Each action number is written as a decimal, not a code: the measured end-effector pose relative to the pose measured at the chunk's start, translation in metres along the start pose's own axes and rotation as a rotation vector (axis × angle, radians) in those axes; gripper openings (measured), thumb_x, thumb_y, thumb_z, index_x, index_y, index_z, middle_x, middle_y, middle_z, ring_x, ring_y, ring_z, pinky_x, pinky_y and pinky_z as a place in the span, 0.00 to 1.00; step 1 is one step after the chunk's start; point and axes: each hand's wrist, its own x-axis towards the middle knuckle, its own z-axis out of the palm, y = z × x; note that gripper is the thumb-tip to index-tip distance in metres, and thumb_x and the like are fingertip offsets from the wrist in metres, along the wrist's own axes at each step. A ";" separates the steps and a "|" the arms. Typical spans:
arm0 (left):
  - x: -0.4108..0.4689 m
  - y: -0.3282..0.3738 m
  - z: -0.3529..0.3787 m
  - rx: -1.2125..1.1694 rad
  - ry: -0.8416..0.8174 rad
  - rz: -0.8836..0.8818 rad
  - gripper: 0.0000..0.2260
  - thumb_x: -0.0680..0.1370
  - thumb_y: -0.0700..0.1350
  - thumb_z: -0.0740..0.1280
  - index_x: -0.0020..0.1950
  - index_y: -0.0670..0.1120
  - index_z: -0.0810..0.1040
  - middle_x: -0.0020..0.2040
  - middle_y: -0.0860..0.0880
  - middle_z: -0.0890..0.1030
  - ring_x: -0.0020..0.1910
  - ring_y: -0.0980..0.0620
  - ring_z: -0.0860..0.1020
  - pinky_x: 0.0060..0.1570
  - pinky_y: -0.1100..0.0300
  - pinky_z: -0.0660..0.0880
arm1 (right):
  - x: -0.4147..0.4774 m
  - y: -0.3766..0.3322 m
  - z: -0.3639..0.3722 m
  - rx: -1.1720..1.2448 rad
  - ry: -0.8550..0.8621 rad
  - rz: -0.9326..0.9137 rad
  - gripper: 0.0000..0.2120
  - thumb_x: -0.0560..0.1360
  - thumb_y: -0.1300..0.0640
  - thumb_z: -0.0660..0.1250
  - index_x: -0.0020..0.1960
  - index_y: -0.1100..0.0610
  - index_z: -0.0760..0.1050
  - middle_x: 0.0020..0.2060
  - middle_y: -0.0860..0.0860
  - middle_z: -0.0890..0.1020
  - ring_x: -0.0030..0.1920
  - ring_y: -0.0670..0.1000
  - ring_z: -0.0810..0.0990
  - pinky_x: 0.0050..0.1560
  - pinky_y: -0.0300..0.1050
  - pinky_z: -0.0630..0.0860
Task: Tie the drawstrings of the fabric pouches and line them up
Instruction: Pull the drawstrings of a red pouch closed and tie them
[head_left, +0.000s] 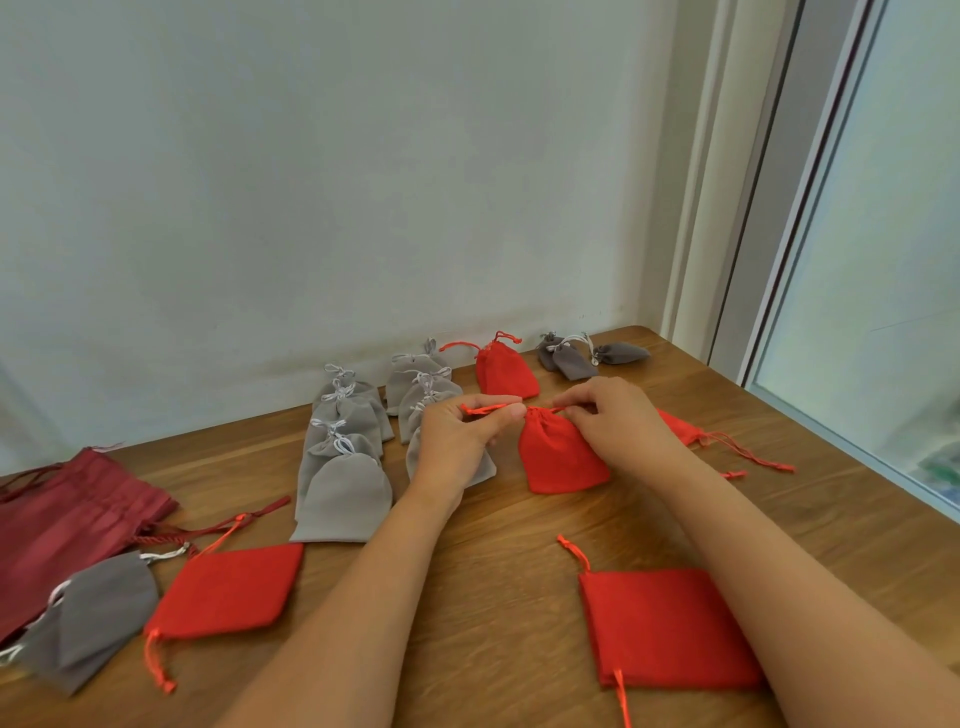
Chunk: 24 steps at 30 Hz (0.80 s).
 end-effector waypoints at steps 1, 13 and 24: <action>0.001 0.000 0.000 -0.007 0.007 -0.013 0.04 0.71 0.37 0.74 0.42 0.45 0.84 0.29 0.55 0.81 0.29 0.62 0.74 0.32 0.70 0.72 | 0.001 0.002 0.000 -0.026 0.017 -0.014 0.12 0.79 0.62 0.62 0.58 0.56 0.81 0.54 0.52 0.82 0.55 0.50 0.77 0.46 0.34 0.64; 0.005 0.006 -0.003 -0.200 -0.097 -0.161 0.03 0.75 0.36 0.69 0.42 0.38 0.80 0.32 0.49 0.83 0.29 0.57 0.79 0.30 0.67 0.76 | -0.001 -0.008 -0.006 1.225 -0.102 0.089 0.16 0.82 0.57 0.56 0.38 0.62 0.72 0.28 0.49 0.76 0.29 0.45 0.67 0.33 0.39 0.63; 0.002 0.013 0.005 -0.136 -0.155 -0.129 0.04 0.75 0.36 0.69 0.40 0.38 0.78 0.30 0.49 0.82 0.29 0.57 0.79 0.32 0.66 0.77 | 0.002 -0.005 -0.007 1.489 0.054 0.170 0.20 0.83 0.55 0.52 0.32 0.56 0.61 0.21 0.47 0.63 0.19 0.44 0.57 0.22 0.37 0.54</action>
